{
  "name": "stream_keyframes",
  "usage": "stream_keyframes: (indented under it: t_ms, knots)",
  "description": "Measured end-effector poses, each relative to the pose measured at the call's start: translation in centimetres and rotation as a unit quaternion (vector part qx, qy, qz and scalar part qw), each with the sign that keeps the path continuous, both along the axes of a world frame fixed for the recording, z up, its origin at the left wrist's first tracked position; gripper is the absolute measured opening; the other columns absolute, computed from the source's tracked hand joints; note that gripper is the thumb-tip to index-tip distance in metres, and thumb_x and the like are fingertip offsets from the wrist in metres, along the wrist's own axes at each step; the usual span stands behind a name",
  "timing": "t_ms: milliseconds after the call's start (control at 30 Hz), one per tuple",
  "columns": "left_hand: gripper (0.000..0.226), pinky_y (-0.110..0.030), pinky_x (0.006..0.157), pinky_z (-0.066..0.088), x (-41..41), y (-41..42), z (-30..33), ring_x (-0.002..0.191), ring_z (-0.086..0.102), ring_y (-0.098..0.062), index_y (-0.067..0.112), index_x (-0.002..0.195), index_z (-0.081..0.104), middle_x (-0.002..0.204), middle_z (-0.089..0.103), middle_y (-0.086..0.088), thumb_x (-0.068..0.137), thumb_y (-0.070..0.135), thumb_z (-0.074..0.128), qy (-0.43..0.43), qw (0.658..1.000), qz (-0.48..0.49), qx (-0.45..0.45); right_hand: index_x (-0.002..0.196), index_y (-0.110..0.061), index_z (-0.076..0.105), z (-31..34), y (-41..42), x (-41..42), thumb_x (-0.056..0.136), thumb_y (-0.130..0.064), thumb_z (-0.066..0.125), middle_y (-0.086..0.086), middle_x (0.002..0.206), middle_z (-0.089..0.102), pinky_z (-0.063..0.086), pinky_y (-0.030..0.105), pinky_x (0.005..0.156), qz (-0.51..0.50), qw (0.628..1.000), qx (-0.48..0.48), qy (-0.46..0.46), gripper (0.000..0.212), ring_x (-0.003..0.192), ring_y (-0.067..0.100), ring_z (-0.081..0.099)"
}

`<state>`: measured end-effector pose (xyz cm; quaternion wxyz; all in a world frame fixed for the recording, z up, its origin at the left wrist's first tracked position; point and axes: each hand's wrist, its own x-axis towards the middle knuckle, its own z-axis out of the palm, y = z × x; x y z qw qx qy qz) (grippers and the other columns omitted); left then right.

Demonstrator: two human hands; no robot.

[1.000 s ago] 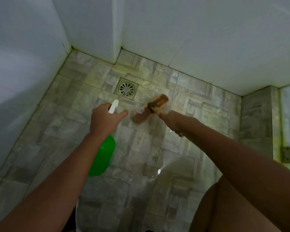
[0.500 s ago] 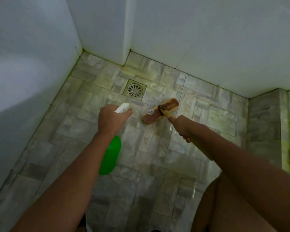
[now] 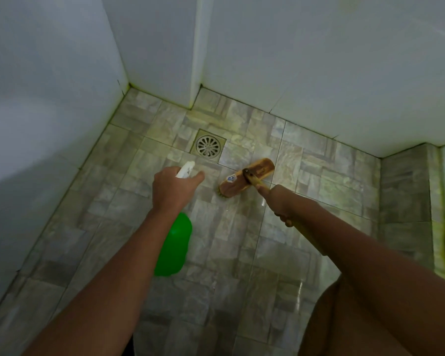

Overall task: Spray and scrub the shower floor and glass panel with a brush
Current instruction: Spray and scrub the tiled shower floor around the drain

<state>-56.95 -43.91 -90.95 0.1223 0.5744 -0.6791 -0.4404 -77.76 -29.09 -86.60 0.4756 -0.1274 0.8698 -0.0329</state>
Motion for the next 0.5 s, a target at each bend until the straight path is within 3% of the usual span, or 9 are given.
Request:
stream_keyframes:
  t_ms: [167, 233, 333, 500]
  knots:
    - [0.052, -0.032, 0.061, 0.036, 0.6, -1.1, 0.3, 0.08, 0.058, -0.028, 0.018, 0.064, 0.044, 0.07, 0.052, -0.001, 0.08, 0.046, 0.085, -0.043, 0.996, -0.075, 0.01, 0.089, -0.006, 0.044, 0.2, -1.3, 1.4, 0.096, -0.066, 0.031, 0.011, 0.064, 0.044, 0.037, 0.021, 0.046, -0.007, 1.0, -0.014, -0.001, 0.062, 0.044, 0.017, 0.038]
    - [0.052, -0.03, 0.055, 0.035, 0.9, -1.7, 1.0, 0.075, 0.057, -0.025, 0.012, 0.068, 0.047, 0.071, 0.055, -0.003, 0.082, 0.043, 0.085, -0.046, 0.992, -0.115, 0.013, 0.096, -0.006, 0.045, 0.3, -1.7, 2.0, 0.096, -0.066, 0.031, 0.011, 0.065, 0.045, 0.037, 0.021, 0.046, -0.01, 1.0, -0.025, -0.008, 0.061, 0.045, 0.017, 0.039]
    - [0.05, -0.032, 0.062, 0.043, 2.8, -3.0, 2.1, 0.073, 0.061, -0.025, 0.003, 0.078, 0.058, 0.077, 0.065, -0.011, 0.084, 0.046, 0.084, -0.056, 0.985, -0.165, -0.002, 0.102, -0.008, 0.046, 0.3, -2.5, 2.9, 0.097, -0.064, 0.032, 0.011, 0.067, 0.047, 0.037, 0.023, 0.05, -0.016, 0.999, -0.039, -0.026, 0.058, 0.049, 0.018, 0.04]
    - [0.045, -0.023, 0.052, 0.035, 8.7, -5.4, 2.2, 0.061, 0.054, -0.014, 0.013, 0.074, 0.052, 0.066, 0.056, 0.001, 0.087, 0.046, 0.081, -0.087, 0.981, -0.171, -0.008, 0.109, -0.013, 0.041, 0.2, -3.1, 4.8, 0.098, -0.062, 0.031, 0.012, 0.071, 0.05, 0.038, 0.026, 0.051, -0.007, 0.998, -0.046, -0.039, 0.051, 0.051, 0.018, 0.042]
